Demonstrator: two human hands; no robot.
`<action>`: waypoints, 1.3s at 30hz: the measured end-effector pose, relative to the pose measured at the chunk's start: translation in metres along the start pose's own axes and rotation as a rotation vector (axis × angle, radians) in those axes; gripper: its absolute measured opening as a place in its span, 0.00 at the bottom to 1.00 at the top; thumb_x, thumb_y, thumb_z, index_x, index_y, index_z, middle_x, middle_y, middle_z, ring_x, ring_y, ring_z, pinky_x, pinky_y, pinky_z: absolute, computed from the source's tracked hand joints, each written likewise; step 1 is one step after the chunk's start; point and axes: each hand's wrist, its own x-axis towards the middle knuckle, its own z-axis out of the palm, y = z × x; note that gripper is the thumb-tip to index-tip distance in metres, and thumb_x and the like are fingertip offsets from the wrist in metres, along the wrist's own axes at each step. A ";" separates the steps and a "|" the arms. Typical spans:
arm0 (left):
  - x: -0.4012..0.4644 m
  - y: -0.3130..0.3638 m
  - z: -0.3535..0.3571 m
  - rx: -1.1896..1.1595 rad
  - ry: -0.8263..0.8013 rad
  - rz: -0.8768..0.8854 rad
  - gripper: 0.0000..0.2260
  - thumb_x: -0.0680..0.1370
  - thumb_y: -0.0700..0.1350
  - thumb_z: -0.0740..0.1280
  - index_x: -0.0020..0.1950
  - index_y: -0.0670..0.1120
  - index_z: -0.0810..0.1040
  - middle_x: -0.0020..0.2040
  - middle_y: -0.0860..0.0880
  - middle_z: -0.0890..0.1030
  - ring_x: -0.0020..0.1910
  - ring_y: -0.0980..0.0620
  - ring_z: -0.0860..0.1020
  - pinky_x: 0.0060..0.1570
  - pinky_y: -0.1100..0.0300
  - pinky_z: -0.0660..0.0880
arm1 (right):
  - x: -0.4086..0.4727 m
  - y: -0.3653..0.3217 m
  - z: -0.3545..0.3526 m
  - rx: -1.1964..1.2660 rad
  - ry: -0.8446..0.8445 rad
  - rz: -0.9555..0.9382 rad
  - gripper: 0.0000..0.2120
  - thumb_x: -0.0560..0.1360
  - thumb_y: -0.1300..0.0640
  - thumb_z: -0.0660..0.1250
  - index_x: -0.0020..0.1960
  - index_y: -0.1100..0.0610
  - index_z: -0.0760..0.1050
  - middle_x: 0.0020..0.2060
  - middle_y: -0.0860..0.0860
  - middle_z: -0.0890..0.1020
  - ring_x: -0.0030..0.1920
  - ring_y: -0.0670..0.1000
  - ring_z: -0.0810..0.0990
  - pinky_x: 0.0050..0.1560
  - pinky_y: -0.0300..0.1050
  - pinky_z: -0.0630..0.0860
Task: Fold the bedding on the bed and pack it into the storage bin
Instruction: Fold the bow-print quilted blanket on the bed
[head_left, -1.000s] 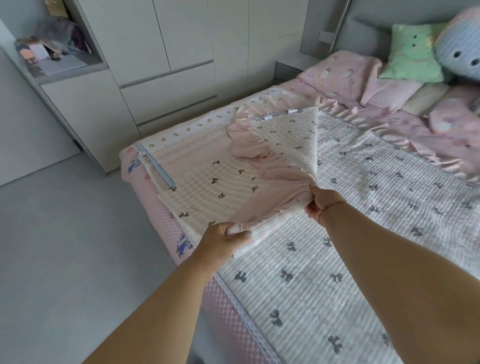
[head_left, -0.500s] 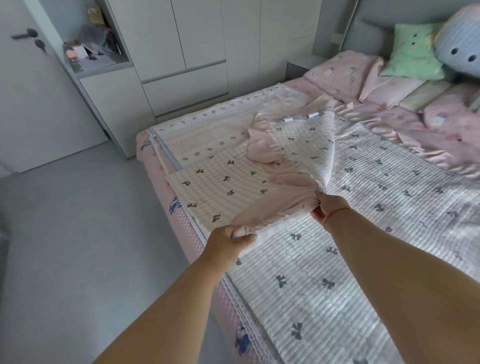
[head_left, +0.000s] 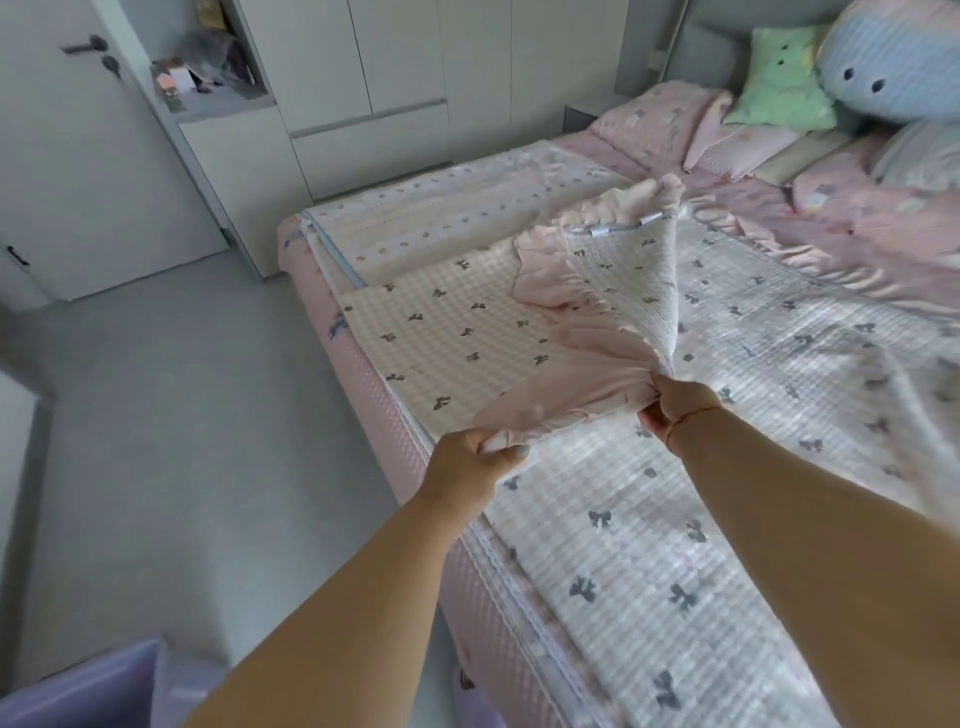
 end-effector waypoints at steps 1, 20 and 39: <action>-0.010 -0.003 0.009 0.003 0.000 -0.012 0.05 0.74 0.45 0.73 0.50 0.48 0.84 0.49 0.46 0.85 0.54 0.47 0.82 0.57 0.50 0.77 | -0.007 0.003 -0.013 0.011 0.004 0.007 0.06 0.79 0.56 0.63 0.49 0.59 0.73 0.41 0.53 0.78 0.39 0.48 0.78 0.26 0.39 0.79; -0.154 -0.030 0.162 0.076 0.083 -0.105 0.01 0.75 0.45 0.72 0.45 0.51 0.83 0.32 0.57 0.81 0.33 0.58 0.76 0.31 0.68 0.70 | -0.040 0.025 -0.204 -0.186 -0.044 0.004 0.08 0.79 0.55 0.64 0.46 0.60 0.74 0.48 0.56 0.79 0.47 0.51 0.79 0.40 0.44 0.79; -0.259 -0.091 0.309 0.464 0.161 -0.370 0.13 0.74 0.46 0.71 0.30 0.49 0.75 0.28 0.52 0.74 0.29 0.57 0.71 0.28 0.68 0.66 | -0.048 0.081 -0.381 -0.699 -0.147 -0.044 0.21 0.79 0.47 0.60 0.34 0.60 0.74 0.28 0.56 0.77 0.31 0.56 0.76 0.39 0.53 0.76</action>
